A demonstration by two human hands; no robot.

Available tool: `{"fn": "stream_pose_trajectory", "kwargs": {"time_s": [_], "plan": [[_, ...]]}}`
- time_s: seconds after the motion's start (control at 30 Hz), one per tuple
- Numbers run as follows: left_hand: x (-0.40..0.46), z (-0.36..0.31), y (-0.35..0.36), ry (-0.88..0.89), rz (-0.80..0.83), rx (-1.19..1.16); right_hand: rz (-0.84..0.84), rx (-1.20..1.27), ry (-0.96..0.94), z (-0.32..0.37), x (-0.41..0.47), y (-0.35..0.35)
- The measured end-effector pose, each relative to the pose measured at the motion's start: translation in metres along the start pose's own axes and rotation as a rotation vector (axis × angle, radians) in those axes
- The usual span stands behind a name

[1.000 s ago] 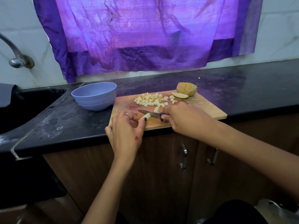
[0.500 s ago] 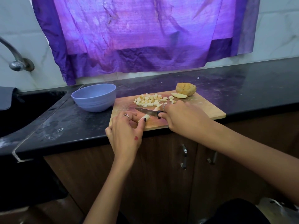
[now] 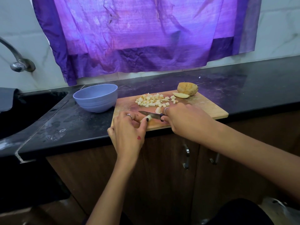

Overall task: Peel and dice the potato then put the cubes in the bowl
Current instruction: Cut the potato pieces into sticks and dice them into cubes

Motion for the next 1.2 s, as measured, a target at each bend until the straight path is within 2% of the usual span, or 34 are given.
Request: {"fn": "stream_pose_trajectory", "kwargs": {"time_s": [0.4, 0.6, 0.73, 0.83, 0.97, 1.2], "plan": [[-0.001, -0.009, -0.002, 0.011, 0.021, 0.067, -0.019, -0.048, 0.002, 0.004, -0.004, 0.002], [0.003, -0.012, -0.003, 0.003, 0.055, 0.116, -0.094, -0.107, 0.042, -0.010, 0.006, 0.010], [0.007, -0.020, 0.000, 0.006, 0.064, 0.145, -0.099, 0.141, 0.136, -0.027, 0.007, 0.011], [0.007, -0.020, 0.002, 0.014, 0.066, 0.161, -0.101, 0.291, 0.081, -0.028, 0.002, 0.007], [0.003, -0.011, -0.001, 0.043, 0.094, 0.135, -0.107, 0.278, 0.023, -0.030, -0.006, 0.008], [-0.003, -0.011, -0.002, 0.015, 0.028, 0.105, -0.097, 0.241, -0.011, -0.026, -0.008, 0.010]]}}
Point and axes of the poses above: each hand's wrist, its own x-axis towards the middle knuckle, its own y-axis out of the palm, z = x × y, the point moved 4 cm from there along x, towards the middle knuckle, and after that the axes turned 2 degrees about -y, right-handed, at the moved point
